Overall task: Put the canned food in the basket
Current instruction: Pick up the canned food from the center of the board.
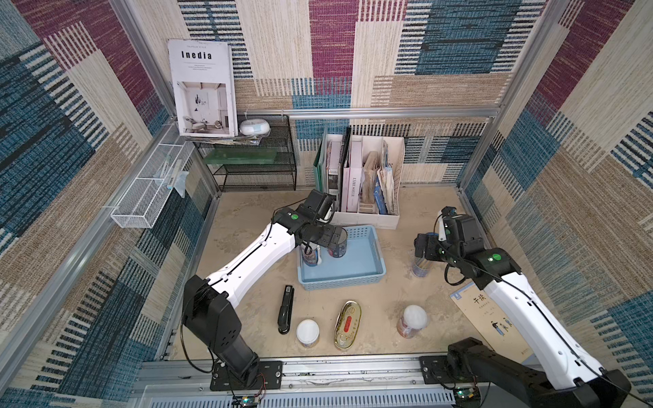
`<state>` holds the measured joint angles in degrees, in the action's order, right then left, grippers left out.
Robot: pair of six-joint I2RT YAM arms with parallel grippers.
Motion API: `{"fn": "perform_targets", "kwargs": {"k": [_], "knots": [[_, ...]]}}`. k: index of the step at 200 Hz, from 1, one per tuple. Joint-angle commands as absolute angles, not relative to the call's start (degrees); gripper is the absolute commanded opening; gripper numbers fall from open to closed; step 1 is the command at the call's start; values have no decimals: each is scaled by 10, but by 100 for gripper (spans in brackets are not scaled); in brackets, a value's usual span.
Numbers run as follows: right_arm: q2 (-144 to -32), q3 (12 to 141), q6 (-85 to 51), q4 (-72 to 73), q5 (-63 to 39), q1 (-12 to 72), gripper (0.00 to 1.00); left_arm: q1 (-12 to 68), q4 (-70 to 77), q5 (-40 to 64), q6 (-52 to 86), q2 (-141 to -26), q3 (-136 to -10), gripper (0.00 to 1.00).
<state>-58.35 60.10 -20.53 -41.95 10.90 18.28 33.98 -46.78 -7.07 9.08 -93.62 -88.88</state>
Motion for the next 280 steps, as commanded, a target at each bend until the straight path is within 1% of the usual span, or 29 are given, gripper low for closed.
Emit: {"fn": "perform_targets", "kwargs": {"k": [1,28,49,74,93,107,135,162,195,202,218,223,228,243,252,262,280], "knots": [[-565,601,-208,-489,53,184,99,339,-471,-69,97,-928,-880,100],[-510,568,-227,-534,-34,200,99,339,-470,-62,103,-909,-859,99],[-464,525,-239,-552,-97,228,99,339,-468,-60,107,-891,-840,99],[-437,489,-273,-586,-93,282,99,339,-467,-60,111,-870,-814,99],[-440,452,-289,-587,-110,318,99,339,-468,-58,112,-862,-801,99],[-448,428,-301,-581,-100,342,99,339,-466,-63,111,-857,-794,99],[-481,429,-306,-597,-60,358,99,338,-466,-62,113,-853,-786,99],[-509,426,-311,-582,-60,371,99,338,-466,-62,113,-852,-781,99],[-547,397,-319,-562,-66,411,100,337,-461,-61,115,-847,-770,99],[-548,388,-324,-555,-63,415,96,337,-459,-67,118,-844,-765,99],[-549,392,-334,-556,-45,418,83,332,-456,-66,123,-836,-759,100],[-549,398,-338,-561,-35,418,78,331,-454,-64,123,-834,-758,99],[-550,406,-340,-566,-26,419,75,330,-453,-63,124,-831,-757,100],[-555,436,-335,-578,-7,419,57,327,-457,-60,125,-822,-759,99],[-559,458,-330,-580,2,419,49,325,-459,-61,126,-815,-761,99],[-569,488,-320,-583,14,419,44,324,-463,-58,127,-806,-763,100],[-603,558,-301,-600,29,419,42,324,-478,-53,132,-783,-766,100]]}}
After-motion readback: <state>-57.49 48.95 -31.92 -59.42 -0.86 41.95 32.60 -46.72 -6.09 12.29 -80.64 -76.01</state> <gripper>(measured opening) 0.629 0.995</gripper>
